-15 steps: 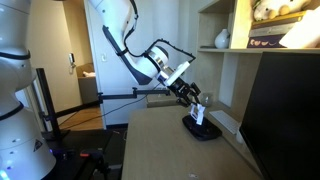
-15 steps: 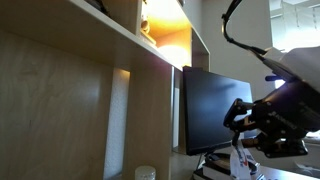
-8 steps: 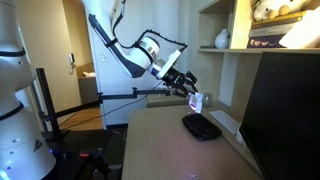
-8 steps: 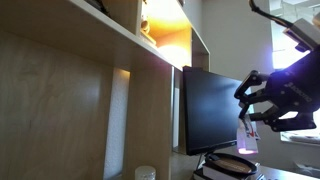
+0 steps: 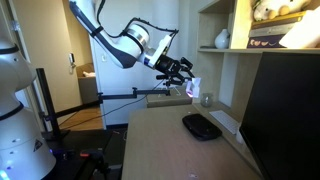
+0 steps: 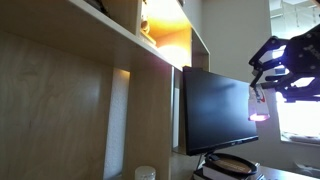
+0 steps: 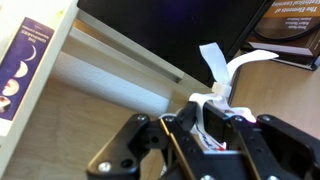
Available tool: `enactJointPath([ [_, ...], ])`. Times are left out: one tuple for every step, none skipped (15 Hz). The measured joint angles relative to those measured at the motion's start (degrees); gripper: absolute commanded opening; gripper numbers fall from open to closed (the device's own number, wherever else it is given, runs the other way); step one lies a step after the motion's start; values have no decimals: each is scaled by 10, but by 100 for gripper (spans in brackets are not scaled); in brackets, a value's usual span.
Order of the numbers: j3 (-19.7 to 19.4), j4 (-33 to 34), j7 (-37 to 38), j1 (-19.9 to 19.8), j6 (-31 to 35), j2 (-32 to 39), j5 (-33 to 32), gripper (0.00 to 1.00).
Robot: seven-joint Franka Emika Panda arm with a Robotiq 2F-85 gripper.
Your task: Put the white object on the middle shelf
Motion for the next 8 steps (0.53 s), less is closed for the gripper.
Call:
enactJointPath([
  [0,-4,0,0,0,-9,0,3],
  [0,-7,0,0,0,-17,0,10],
  [0,-10,0,0,0,-23,0,10],
  [0,-12,0,0,0,-26,0,10],
  [0,-13,0,0,0,-27,0,10],
  [0,-15,0,0,0,-27,0,10],
  [0,-16,0,0,0,-27,0,10],
  [0,-16,0,0,0,-27,0,10],
])
